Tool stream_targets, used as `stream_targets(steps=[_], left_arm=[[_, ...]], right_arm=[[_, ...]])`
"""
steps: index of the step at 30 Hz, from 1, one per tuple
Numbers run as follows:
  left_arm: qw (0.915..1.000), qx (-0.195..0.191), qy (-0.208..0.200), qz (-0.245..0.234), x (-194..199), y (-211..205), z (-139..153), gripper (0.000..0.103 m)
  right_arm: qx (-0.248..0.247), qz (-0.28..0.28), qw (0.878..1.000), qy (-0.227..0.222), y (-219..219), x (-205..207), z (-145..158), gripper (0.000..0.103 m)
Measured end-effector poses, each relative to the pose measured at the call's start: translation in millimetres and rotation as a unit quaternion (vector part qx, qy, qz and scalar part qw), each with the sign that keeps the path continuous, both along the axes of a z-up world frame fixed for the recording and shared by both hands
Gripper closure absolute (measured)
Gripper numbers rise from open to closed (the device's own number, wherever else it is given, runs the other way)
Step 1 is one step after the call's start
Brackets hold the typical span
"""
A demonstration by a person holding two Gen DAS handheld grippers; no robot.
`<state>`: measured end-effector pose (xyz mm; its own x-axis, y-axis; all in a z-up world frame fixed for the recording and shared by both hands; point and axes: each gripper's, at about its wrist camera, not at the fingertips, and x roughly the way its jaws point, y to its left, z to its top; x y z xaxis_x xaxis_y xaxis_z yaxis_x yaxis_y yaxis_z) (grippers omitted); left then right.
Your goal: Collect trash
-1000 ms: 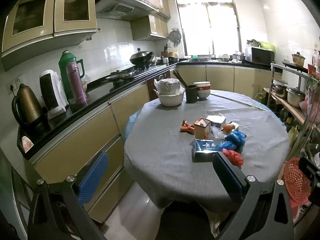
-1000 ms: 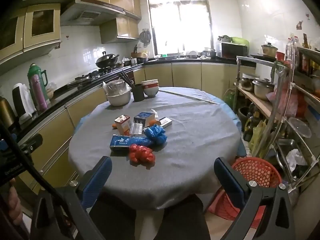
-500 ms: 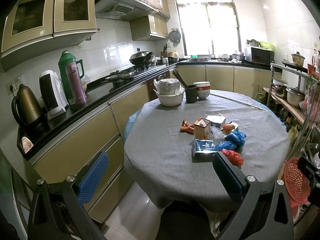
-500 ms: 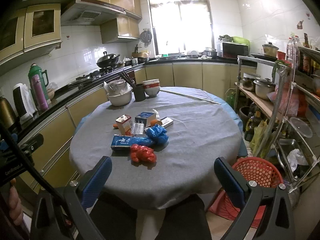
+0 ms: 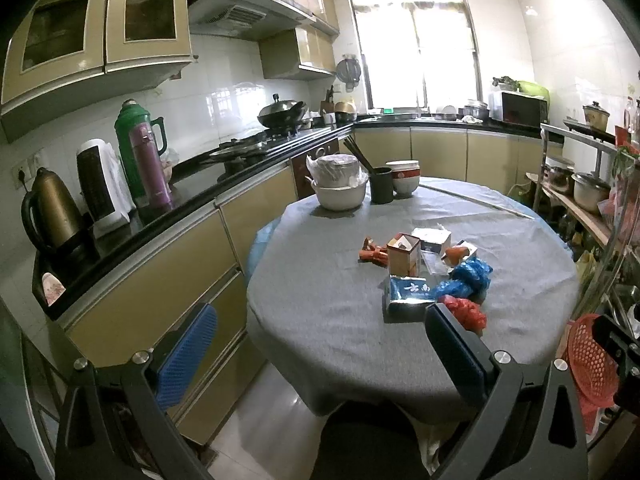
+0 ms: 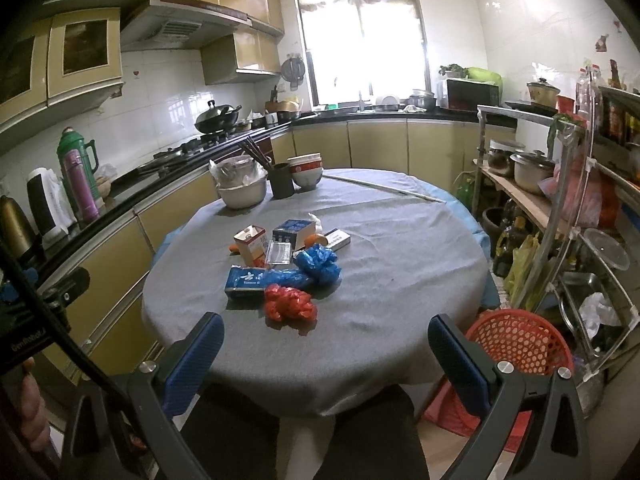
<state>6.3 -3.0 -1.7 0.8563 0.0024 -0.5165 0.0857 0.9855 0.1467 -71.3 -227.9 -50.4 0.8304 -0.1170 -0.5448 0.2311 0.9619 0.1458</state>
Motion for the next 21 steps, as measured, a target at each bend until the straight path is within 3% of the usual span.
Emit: stream_targets(steps=[14, 21], left_arm=[[0.9995, -0.013, 0.029, 0.0, 7.6, 1.5, -12.4, 0.0], [0.9973, -0.023, 0.069, 0.0, 56.0, 6.1, -46.2, 0.0]], right_arm=[[0.004, 0.008, 1.0, 0.008, -2.2, 10.2, -8.7, 0.0], [0.008, 0.076, 0.997, 0.009, -12.9, 48.2, -30.9, 0.0]])
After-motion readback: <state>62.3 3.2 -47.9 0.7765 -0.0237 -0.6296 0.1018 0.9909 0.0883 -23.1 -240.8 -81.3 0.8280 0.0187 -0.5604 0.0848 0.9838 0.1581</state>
